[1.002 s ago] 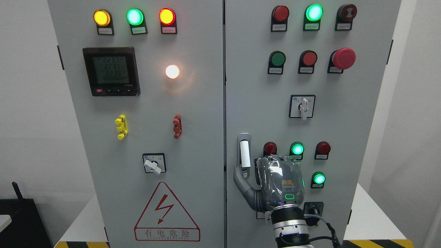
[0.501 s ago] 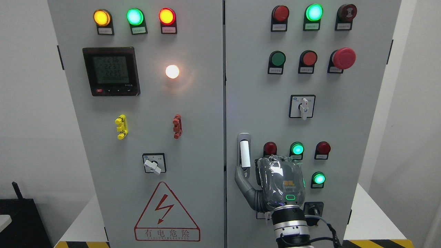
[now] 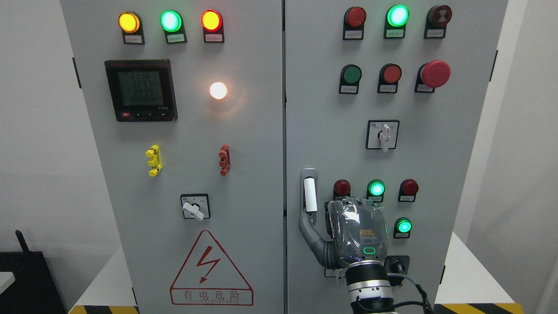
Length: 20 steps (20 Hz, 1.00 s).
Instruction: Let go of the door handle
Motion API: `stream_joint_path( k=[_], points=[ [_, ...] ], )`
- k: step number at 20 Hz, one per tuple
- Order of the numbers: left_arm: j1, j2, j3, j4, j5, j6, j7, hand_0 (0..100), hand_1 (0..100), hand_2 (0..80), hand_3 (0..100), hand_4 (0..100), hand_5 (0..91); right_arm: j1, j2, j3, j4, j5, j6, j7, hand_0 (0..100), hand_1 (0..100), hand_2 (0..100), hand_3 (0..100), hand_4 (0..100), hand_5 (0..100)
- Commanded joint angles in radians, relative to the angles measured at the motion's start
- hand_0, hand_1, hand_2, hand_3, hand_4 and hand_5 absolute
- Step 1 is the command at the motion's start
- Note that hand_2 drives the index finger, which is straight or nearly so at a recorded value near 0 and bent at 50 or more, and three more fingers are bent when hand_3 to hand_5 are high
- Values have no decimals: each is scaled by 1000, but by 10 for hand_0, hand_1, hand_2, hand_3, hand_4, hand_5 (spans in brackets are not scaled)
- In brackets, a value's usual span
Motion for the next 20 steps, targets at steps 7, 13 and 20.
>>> stream_joint_path(
  k=[7,13,20],
  points=[
    [-26,0,17,0,0,1,0,120,389,0,0,0,0,4,1,-12,-8,0,0,-2,523,122,981,1000,898,995],
    [-25,0,17,0,0,1,0,120,389,0,0,0,0,10,1,-22,-19,-2,0,-2,526,122,982,1000,898,995],
    [-25,0,17,0,0,1,0,120,389,0,0,0,0,21,-2,-24,-34,-2,0,-2,531,121,982,1000,899,996]
  ],
)
